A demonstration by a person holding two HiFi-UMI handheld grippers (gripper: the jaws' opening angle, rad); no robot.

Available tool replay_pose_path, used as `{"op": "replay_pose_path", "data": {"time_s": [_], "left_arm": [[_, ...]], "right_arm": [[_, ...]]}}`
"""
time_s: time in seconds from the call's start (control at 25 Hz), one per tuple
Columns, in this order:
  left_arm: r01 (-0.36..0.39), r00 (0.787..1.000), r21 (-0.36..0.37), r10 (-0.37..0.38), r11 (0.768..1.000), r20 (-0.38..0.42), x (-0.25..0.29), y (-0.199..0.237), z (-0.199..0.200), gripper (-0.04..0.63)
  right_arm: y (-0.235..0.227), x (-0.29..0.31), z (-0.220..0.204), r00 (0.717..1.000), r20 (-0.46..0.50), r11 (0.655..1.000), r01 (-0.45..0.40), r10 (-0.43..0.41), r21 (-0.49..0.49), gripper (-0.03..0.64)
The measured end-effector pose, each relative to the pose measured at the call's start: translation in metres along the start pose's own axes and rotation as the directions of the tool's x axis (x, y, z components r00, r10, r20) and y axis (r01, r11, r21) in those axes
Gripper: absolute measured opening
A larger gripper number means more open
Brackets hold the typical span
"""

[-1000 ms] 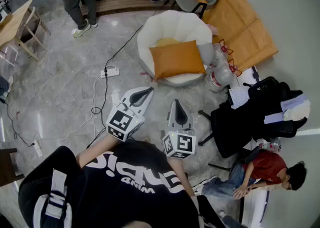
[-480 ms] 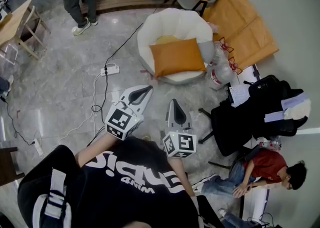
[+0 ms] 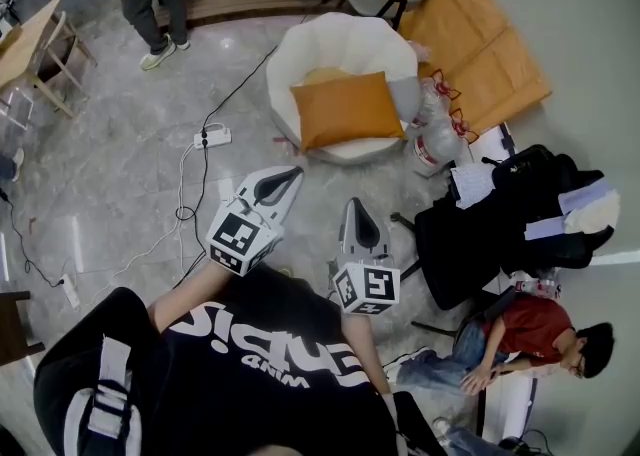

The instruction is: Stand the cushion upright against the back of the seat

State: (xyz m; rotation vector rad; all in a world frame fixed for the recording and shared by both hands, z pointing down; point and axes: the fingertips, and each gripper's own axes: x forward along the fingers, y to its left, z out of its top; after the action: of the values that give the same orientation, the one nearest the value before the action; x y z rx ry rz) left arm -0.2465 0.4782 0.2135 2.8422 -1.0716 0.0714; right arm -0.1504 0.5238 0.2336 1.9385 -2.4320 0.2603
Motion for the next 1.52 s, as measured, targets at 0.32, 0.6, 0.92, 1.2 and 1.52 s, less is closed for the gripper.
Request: {"op": "replay_pose_path", "data": {"time_s": [0.32,0.6,0.92,1.2,1.52], "left_arm": [[-0.019,1.000,-0.012,0.018,1.000,-0.005,0.005,-0.016,-0.014,0.007],[0.005,1.000,-0.017,-0.005,1.000,0.022,0.023,-0.017,-0.013,0.008],[0.146,0.988,-0.060,-0.143,0.987,0.056,0.051,-0.007,-0.008,0.006],[0.160,0.987,-0.073,-0.160,0.984,-0.001,0.098,0.038,-0.009,0.006],[0.194,0.981,-0.054,-0.194,0.980,-0.006,0.152,0.088,-0.003,0.006]], "right_arm": [[-0.025,-0.020,-0.018,0.999,-0.029,1.000,0.018,-0.018,0.020,0.023],[-0.035,-0.008,-0.023,0.999,-0.037,0.999,0.025,-0.024,0.027,0.023],[-0.048,0.032,-0.029,0.998,-0.056,0.997,0.040,-0.037,0.066,0.023],[-0.067,0.090,-0.019,0.997,-0.052,0.995,0.067,-0.063,0.078,0.023],[-0.087,0.166,-0.012,0.997,-0.047,0.994,0.071,-0.068,0.088,0.023]]}}
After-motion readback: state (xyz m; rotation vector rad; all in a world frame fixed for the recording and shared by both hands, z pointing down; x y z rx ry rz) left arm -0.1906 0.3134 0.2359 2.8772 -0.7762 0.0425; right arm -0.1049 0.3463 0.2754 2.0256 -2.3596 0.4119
